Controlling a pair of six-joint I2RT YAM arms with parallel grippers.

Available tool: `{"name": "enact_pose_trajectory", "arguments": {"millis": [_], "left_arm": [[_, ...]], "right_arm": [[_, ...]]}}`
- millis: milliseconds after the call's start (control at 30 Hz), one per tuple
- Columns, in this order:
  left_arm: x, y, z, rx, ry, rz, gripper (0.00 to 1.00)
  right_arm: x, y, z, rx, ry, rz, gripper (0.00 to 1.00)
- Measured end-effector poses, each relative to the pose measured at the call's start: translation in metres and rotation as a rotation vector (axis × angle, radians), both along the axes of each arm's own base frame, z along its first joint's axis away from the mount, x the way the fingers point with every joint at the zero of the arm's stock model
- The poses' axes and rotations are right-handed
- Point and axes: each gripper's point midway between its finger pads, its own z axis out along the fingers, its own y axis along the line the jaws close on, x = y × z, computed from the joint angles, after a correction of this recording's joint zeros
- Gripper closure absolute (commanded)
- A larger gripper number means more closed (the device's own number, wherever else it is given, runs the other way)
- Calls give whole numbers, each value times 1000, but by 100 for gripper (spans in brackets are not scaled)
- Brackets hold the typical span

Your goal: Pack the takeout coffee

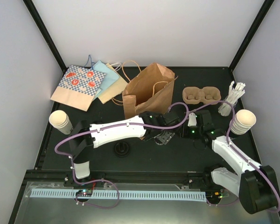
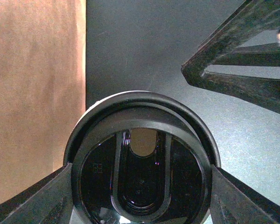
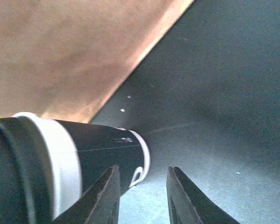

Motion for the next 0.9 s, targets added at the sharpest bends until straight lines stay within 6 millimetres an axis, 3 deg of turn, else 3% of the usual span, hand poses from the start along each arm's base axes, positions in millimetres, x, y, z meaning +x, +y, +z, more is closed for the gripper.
{"name": "enact_pose_trajectory", "arguments": {"millis": [267, 467, 900], "left_arm": [[9, 4, -8, 6, 25, 29, 33], [10, 4, -8, -2, 37, 32, 32], [14, 7, -11, -51, 78, 42, 32]], "right_arm": [[-3, 11, 29, 77, -95, 62, 51], [-9, 20, 37, 130, -100, 116, 49], [-9, 26, 22, 146, -25, 140, 50]]}}
